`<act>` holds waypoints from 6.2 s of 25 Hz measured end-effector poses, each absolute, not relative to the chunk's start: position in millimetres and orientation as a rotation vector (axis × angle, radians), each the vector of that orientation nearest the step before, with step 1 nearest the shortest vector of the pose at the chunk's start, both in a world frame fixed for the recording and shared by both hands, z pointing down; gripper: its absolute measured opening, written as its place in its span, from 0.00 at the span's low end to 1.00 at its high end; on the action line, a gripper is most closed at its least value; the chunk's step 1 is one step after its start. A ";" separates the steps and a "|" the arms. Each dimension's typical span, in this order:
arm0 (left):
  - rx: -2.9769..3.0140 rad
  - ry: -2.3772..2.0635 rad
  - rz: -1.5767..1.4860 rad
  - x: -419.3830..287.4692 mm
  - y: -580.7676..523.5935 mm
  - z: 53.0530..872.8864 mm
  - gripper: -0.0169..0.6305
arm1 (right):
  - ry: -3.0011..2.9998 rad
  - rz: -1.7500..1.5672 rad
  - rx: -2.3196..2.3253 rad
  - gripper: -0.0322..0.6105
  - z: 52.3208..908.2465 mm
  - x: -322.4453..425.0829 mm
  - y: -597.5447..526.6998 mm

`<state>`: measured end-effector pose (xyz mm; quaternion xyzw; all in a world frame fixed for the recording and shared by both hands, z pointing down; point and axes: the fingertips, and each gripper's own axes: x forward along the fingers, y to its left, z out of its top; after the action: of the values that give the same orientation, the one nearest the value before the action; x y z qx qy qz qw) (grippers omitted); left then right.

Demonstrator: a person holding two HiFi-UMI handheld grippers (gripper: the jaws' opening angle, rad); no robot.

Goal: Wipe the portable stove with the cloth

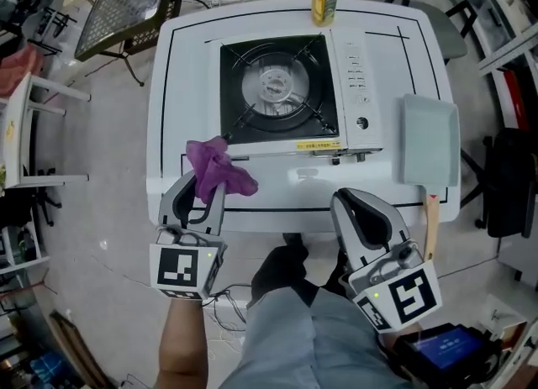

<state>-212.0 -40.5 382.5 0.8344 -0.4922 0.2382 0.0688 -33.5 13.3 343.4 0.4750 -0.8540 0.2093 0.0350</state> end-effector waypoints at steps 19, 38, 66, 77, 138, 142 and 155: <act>2.437 -1.392 0.913 -134.3 -49.9 407.4 0.24 | -2.670 0.636 1.427 0.13 319.8 46.5 19.1; 2.515 -1.193 0.965 -21.9 -45.6 412.1 0.25 | -2.584 0.612 1.640 0.13 313.5 152.4 31.2; 2.533 -1.164 0.981 121.2 -32.2 397.1 0.25 | -2.502 0.457 1.723 0.13 301.8 304.3 29.5; 2.446 -1.344 0.855 114.2 -40.6 376.6 0.25 | -2.455 0.128 1.643 0.13 253.2 314.0 -45.5; 2.245 -1.008 1.013 131.7 -232.6 422.7 0.26 | -2.167 0.471 1.872 0.13 342.0 306.7 -142.4; 2.249 -0.993 1.010 134.6 -244.3 422.3 0.26 | -2.144 0.484 1.896 0.13 344.4 309.1 -141.1; 2.287 -0.939 1.029 142.8 -272.1 422.2 0.26 | -2.063 0.517 1.997 0.13 347.9 308.6 -128.2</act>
<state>142.8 -272.1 422.2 0.8311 -0.3412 0.3741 0.2298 308.6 -128.2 347.9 0.6802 -0.7028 0.1760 0.1120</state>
